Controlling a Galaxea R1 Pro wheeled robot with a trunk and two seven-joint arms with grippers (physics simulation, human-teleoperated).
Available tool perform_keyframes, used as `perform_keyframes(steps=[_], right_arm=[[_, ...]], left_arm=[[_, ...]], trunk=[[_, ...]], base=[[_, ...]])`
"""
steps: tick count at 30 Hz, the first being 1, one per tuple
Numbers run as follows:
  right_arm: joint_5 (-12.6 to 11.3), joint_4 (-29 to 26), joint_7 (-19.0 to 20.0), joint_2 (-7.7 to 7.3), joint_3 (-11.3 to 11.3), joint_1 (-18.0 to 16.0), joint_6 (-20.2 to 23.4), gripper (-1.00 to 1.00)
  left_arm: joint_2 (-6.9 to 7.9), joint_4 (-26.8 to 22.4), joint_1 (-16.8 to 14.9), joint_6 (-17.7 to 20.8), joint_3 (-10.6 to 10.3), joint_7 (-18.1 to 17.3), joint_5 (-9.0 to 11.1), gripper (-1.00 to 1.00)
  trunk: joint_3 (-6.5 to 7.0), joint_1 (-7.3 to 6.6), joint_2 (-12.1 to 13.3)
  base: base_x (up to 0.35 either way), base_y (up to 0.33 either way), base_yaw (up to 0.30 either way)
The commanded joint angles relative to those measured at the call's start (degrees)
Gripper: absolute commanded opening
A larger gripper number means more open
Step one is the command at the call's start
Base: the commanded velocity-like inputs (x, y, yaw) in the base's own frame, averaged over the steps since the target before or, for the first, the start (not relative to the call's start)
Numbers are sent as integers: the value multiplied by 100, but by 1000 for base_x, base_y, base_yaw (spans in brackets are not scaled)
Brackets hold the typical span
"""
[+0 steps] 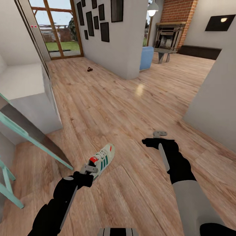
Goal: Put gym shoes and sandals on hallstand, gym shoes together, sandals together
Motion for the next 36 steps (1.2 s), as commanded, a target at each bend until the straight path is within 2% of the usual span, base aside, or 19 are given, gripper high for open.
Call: perform_keyframes(steps=[1,36], right_arm=[[-4,29,1,0,0,0,-1,100],[15,115,-32,9,9,0,13,100]], left_arm=[[0,0,0,0,1,-8,2,-100],[0,0,0,0,2,-8,2,-100]], trunk=[[0,0,0],[0,0,0]], base=[[331,-9,-1],[334,-1,0]])
